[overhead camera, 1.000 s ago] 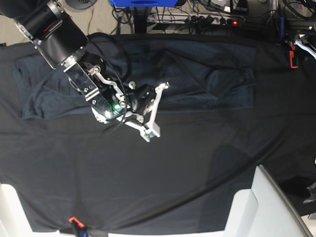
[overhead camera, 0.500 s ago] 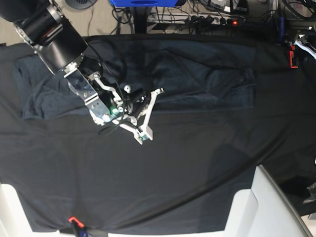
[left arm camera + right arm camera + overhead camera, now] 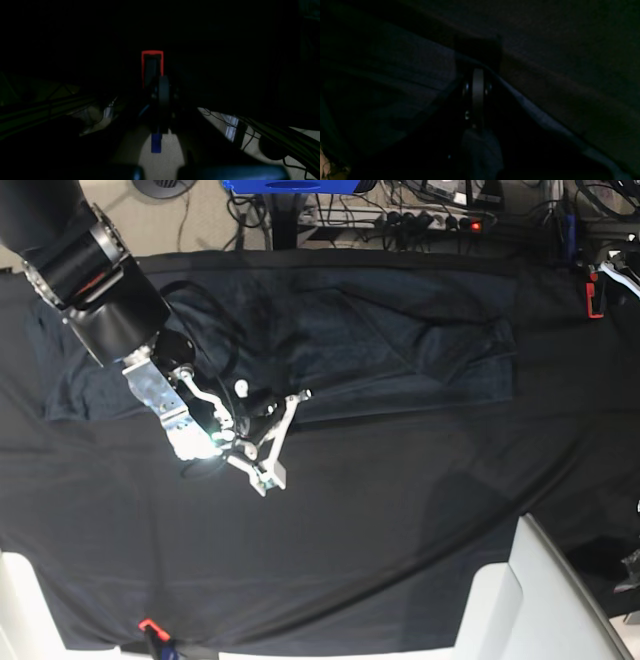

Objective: Fold the T-shirt properly
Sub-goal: 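Pull the right gripper back over the shirt's folded side, then grasp the shirt's two side corners with the left and right grippers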

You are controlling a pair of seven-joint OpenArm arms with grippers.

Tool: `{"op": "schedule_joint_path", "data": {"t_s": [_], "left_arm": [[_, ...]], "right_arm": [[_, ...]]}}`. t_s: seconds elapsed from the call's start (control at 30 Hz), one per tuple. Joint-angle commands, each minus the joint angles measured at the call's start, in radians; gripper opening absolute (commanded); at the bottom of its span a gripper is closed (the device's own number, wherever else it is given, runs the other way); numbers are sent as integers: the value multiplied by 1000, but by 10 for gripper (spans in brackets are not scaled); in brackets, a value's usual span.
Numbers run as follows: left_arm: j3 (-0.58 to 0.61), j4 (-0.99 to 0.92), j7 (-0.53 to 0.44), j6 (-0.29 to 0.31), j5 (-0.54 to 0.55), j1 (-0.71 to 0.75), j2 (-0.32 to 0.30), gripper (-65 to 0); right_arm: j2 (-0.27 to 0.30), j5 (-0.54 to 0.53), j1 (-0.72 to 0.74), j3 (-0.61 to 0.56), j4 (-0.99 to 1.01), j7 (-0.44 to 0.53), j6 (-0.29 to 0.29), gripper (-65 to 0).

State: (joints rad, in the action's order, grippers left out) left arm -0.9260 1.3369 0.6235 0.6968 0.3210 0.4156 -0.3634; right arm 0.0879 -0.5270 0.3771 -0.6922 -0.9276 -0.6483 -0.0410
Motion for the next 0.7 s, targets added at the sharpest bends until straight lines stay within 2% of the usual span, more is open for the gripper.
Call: {"op": "schedule_joint_path", "data": {"t_s": [0.0, 0.2, 0.33, 0.5, 0.57, 0.67], "left_arm": [[-9, 11, -15, 1, 10, 4, -23, -650], [-8, 11, -15, 1, 10, 4, -23, -650], [-5, 11, -15, 1, 10, 4, -23, -650], [-3, 10, -15, 1, 10, -19, -23, -650], [-3, 11, -15, 1, 10, -22, -19, -650], [2, 13, -15, 1, 10, -22, -18, -650]], "right_arm": [[10, 23, 32, 4, -5, 3, 20, -650], [2, 23, 43, 4, -31, -69, 20, -650], [10, 23, 9, 10, -150, -78, 25, -650], [80, 23, 7, 21, -265, -61, 28, -650], [120, 23, -16, 82, -325, -60, 49, -650], [174, 21, -128, 276, -473, -58, 135, -650]]}}
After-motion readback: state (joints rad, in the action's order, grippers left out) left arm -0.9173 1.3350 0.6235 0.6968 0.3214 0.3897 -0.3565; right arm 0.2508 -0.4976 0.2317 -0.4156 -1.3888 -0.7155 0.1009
